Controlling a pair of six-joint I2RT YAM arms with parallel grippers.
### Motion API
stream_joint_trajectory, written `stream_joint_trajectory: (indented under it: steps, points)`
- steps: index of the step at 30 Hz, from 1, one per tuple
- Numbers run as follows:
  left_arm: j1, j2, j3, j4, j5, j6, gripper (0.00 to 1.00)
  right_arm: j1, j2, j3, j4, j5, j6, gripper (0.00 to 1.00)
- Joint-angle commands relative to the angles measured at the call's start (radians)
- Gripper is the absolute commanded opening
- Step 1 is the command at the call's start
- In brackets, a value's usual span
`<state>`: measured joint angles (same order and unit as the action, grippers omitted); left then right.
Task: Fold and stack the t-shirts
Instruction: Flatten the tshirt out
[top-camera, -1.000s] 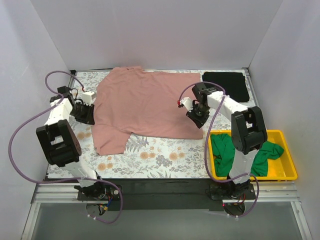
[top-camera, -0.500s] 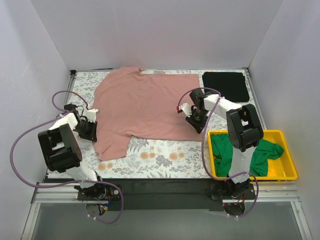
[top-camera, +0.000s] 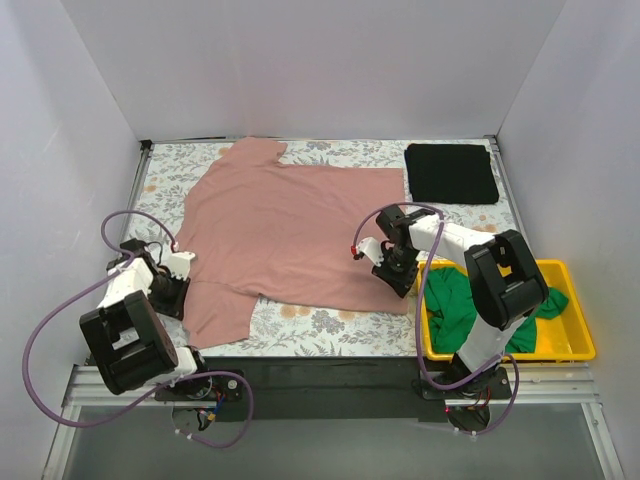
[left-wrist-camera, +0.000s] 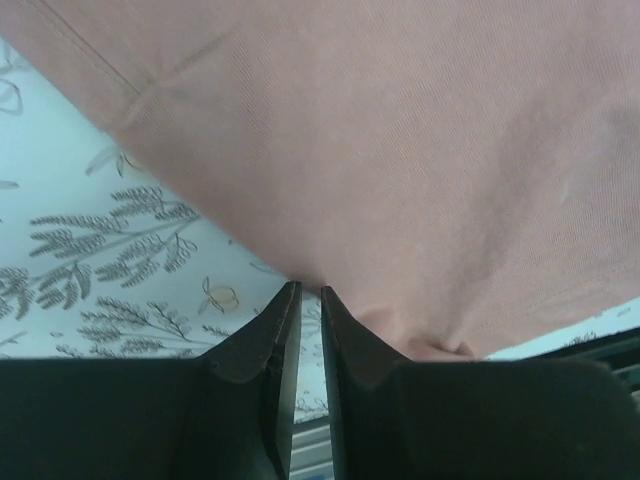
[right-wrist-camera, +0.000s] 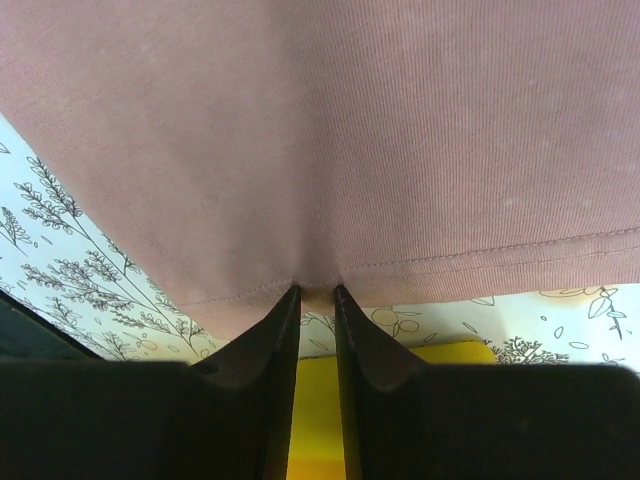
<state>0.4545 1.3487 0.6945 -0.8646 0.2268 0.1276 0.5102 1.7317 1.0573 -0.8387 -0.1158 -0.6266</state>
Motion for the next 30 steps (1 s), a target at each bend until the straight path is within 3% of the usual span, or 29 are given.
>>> stream_joint_trajectory:
  steps: [1,10,16,21,30]
  points:
    - [0.010,-0.059,-0.003,-0.086,0.002,0.056,0.13,-0.004,-0.011,-0.019,-0.037,0.011,-0.012,0.27]
    - [0.010,-0.114,0.005,-0.208,0.012,0.101,0.13,-0.016,0.078,0.142,-0.045,0.062,-0.016,0.28]
    - [0.010,-0.116,0.173,-0.284,0.158,0.097,0.18,-0.042,0.055,0.159,-0.056,0.077,-0.033,0.28]
    - [0.000,0.032,0.318,-0.258,0.220,0.061,0.20,-0.047,0.025,0.185,-0.079,0.061,-0.028,0.28]
    - [-0.056,0.183,0.336,0.002,0.178,-0.020,0.23,-0.047,0.032,0.193,-0.092,0.022,-0.005,0.30]
